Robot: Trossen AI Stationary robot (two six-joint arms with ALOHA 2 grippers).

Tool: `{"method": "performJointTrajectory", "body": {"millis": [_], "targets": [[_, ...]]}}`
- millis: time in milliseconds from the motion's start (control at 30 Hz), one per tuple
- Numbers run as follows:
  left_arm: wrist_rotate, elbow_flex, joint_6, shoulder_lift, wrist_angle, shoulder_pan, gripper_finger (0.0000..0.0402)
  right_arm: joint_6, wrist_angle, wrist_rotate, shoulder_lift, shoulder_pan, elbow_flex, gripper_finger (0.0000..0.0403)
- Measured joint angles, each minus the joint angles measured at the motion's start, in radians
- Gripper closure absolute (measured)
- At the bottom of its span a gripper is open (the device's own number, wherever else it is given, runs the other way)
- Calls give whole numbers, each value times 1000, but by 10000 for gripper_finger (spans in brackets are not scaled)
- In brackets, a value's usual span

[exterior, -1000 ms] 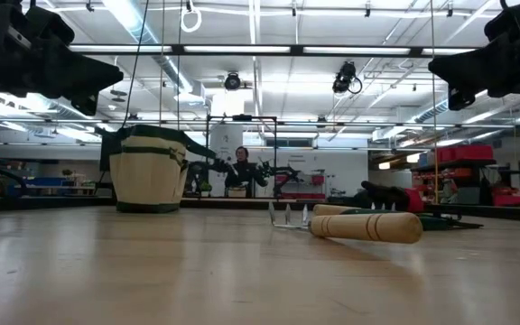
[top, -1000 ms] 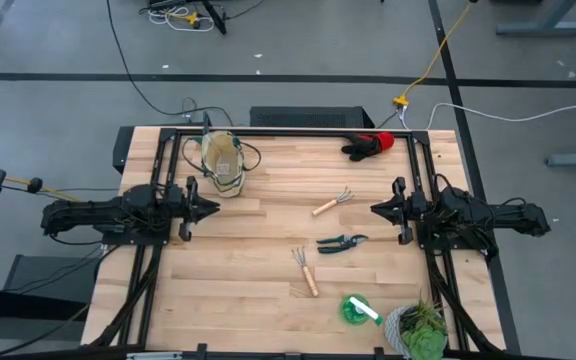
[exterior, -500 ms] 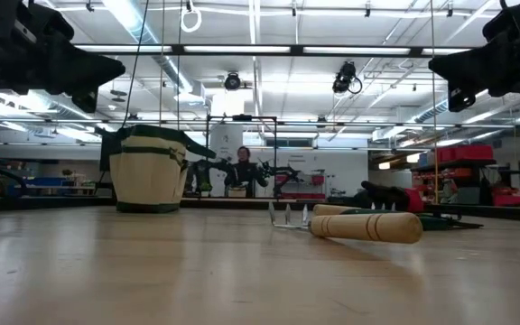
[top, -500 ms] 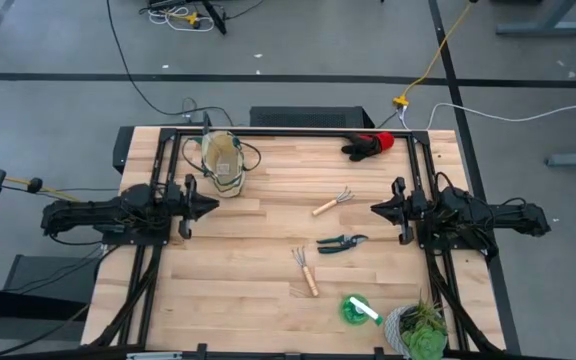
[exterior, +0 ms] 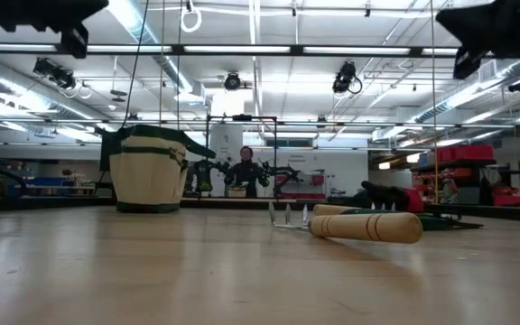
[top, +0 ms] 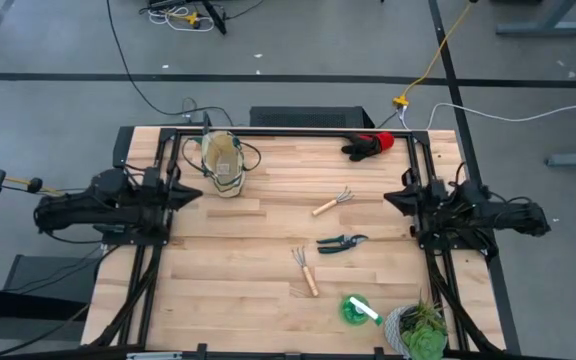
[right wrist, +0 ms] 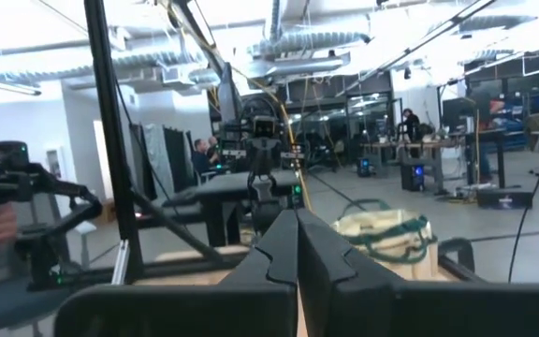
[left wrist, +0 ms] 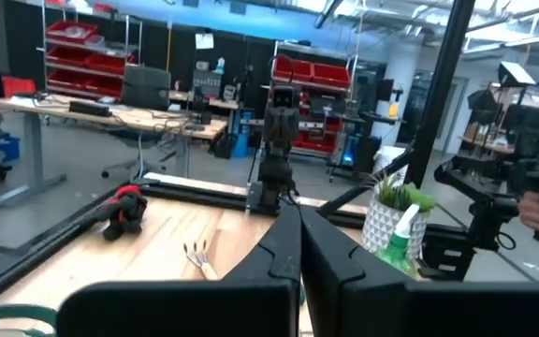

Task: Pick & Place Garden tools in Gardening bag
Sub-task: Put the green spray bottle into the gardening bag

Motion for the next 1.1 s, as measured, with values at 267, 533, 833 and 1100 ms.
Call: {"method": "performJointTrajectory", "body": {"millis": [267,533,833,1100], "targets": [[0,135,11,131,-13,0,400,25,-114,17,49,0,168,402],[-9,252,10,238,-57,2,400,14,-225,33,168,0,345,403],[-10,384,17,339,-107,2,401,-9,-268,15,316,0,510,403],[0,472,-1,396,-130,2,401,-4,-268,-10,423,0,615,403]]}}
